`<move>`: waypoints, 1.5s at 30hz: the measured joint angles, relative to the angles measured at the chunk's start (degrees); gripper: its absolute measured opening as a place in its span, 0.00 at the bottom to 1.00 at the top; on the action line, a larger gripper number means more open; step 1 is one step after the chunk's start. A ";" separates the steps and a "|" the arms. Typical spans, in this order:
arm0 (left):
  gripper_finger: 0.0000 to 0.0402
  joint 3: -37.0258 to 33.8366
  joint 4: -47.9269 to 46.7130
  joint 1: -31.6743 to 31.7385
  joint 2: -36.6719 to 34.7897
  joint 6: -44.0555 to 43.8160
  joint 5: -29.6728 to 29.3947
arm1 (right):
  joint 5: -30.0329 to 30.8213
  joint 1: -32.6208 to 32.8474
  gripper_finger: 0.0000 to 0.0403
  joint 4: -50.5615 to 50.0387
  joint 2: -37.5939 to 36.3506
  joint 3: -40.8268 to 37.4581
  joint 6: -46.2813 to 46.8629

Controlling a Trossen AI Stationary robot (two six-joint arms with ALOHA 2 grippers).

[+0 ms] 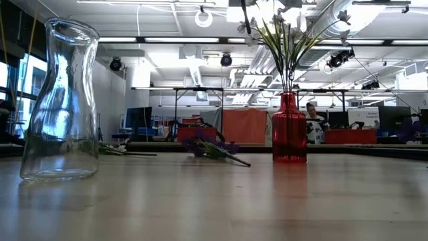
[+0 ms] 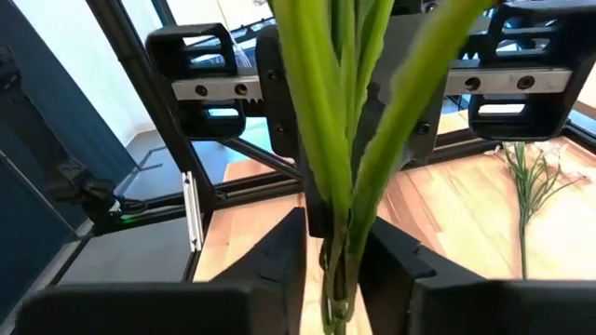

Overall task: Sort flowers into vase by color
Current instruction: Put the bottom white flowers into the red vase

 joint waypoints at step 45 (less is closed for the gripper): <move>0.52 -18.38 -8.22 0.13 -19.79 -14.85 -7.61 | 17.69 13.81 0.00 -6.65 -23.02 -20.30 9.81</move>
